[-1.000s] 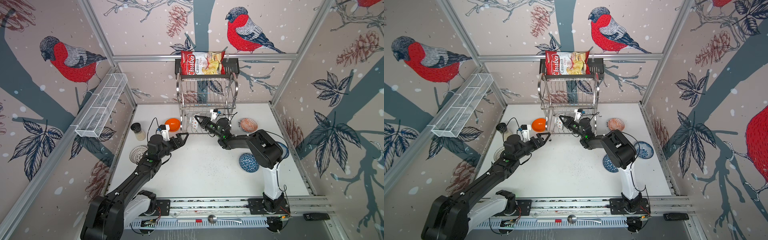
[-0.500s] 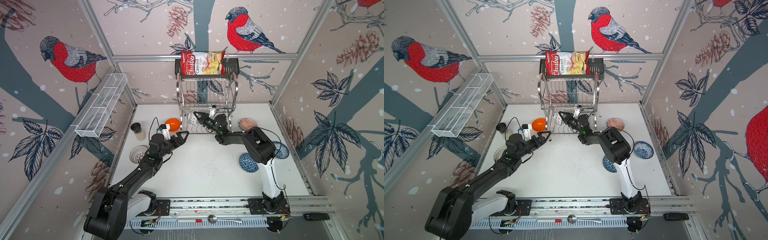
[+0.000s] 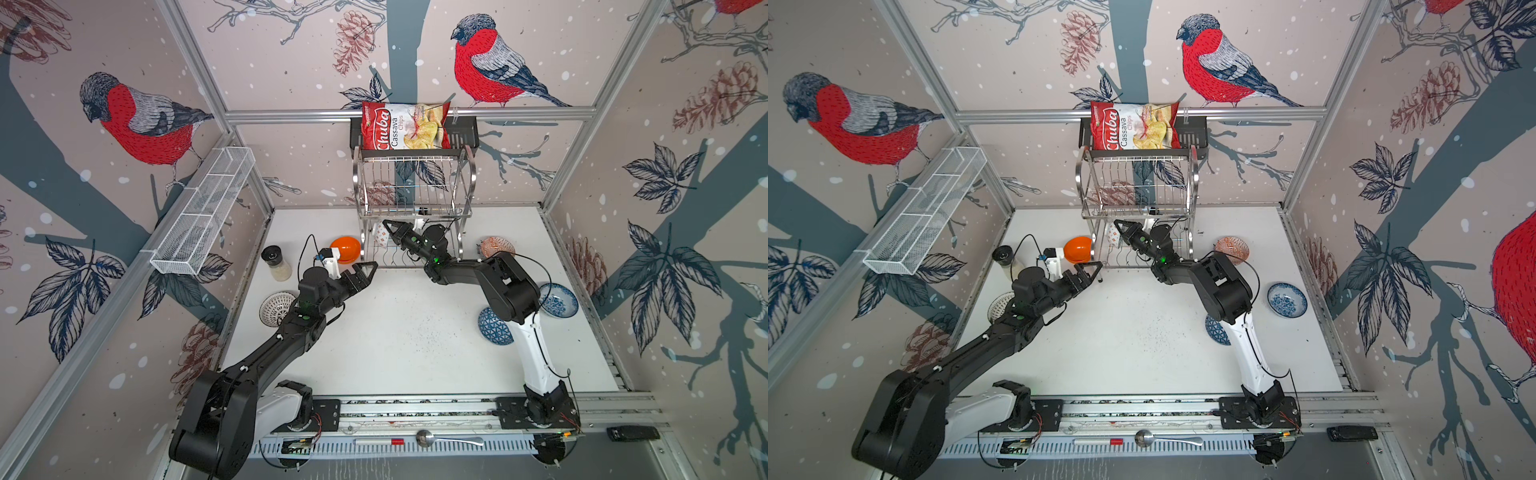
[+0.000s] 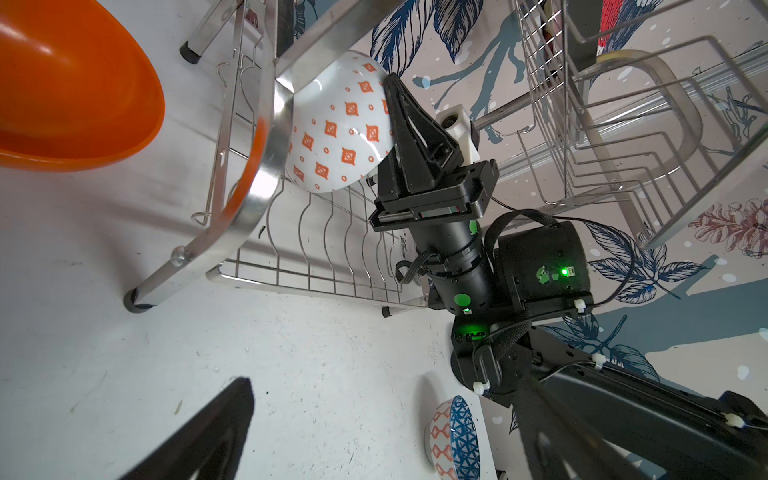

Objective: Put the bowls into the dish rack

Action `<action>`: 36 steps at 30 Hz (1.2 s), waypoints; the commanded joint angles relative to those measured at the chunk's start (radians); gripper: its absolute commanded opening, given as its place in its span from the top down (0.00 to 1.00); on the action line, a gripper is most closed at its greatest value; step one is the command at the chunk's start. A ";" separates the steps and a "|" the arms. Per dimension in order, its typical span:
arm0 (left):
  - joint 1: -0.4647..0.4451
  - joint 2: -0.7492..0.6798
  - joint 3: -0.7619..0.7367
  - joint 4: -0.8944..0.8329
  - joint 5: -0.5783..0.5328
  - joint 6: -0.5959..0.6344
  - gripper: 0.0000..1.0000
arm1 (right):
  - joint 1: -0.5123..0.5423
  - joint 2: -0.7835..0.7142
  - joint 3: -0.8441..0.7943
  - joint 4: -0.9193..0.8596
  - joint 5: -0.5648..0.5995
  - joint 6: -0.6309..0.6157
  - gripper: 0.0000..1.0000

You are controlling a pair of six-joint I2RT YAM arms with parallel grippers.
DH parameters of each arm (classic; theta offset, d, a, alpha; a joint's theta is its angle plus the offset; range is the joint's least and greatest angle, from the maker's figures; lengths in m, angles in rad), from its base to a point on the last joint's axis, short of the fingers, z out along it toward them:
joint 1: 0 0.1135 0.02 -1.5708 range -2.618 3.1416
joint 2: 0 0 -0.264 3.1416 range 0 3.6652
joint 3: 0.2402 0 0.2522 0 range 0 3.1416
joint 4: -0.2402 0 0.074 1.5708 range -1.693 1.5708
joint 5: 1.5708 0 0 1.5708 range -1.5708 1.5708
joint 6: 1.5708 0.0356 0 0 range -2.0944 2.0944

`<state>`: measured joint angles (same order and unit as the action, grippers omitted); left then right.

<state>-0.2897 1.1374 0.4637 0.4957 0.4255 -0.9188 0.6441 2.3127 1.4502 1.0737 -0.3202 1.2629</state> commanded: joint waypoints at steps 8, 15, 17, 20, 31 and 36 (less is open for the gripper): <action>0.019 0.008 0.006 0.046 0.026 0.005 0.02 | -0.012 0.069 0.111 0.008 -0.004 0.022 0.95; 0.032 0.027 0.003 0.058 0.039 0.000 0.02 | -0.015 0.108 0.166 -0.016 -0.007 0.028 0.95; 0.034 0.036 0.003 0.067 0.049 -0.006 0.02 | -0.016 0.115 0.175 -0.020 -0.011 0.029 0.95; 0.038 0.043 0.004 0.072 0.054 -0.011 0.02 | -0.019 0.126 0.188 -0.025 -0.008 0.027 0.94; 0.046 0.054 0.000 0.067 0.061 -0.012 0.02 | -0.027 0.172 0.257 -0.053 -0.025 0.021 0.93; 0.051 0.058 0.001 0.070 0.069 -0.014 0.02 | -0.033 0.186 0.265 -0.059 -0.029 0.018 0.92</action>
<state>-0.2428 1.1942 0.4637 0.5121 0.4740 -0.9348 0.6140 2.4897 1.7073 1.0107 -0.3416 1.2884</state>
